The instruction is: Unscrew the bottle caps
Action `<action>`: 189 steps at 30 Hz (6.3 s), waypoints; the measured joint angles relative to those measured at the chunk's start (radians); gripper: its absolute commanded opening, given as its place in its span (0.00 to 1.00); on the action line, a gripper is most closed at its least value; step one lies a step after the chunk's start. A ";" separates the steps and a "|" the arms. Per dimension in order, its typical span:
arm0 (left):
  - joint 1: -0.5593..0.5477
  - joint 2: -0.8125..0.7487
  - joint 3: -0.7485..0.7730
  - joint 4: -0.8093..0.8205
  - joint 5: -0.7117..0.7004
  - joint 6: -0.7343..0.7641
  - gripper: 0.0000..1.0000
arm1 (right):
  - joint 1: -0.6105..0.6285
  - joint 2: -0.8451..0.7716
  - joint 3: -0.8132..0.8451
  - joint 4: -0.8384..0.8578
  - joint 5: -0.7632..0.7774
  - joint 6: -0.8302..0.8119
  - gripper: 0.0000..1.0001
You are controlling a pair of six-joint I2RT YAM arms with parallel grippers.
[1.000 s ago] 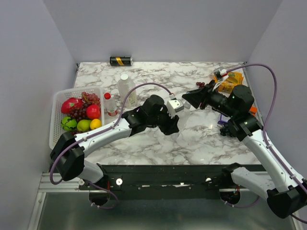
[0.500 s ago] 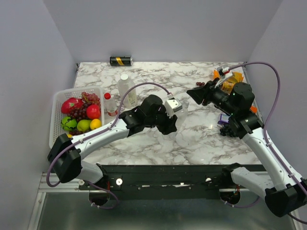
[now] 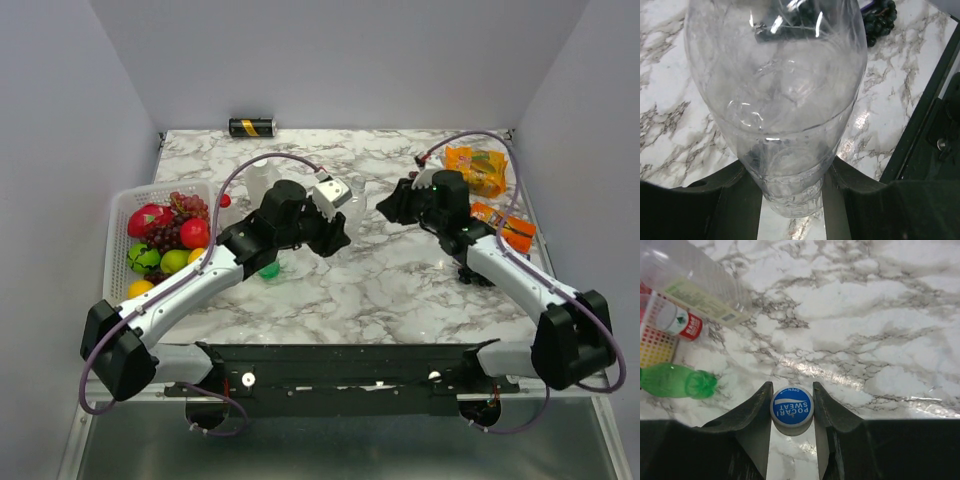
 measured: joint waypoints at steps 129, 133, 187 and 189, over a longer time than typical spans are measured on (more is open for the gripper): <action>0.065 -0.030 0.031 -0.043 0.002 -0.005 0.09 | 0.028 1.008 1.039 -0.787 0.108 -0.195 0.81; 0.062 -0.030 0.031 -0.042 0.013 0.008 0.09 | 0.006 0.784 0.799 -0.694 0.080 -0.166 0.78; -0.056 0.060 0.034 -0.063 0.102 0.055 0.99 | 0.104 -0.205 0.164 -0.220 -0.144 -0.009 0.01; -0.056 0.053 0.034 -0.058 0.102 0.056 0.99 | 0.104 -0.204 0.175 -0.247 -0.080 -0.023 0.01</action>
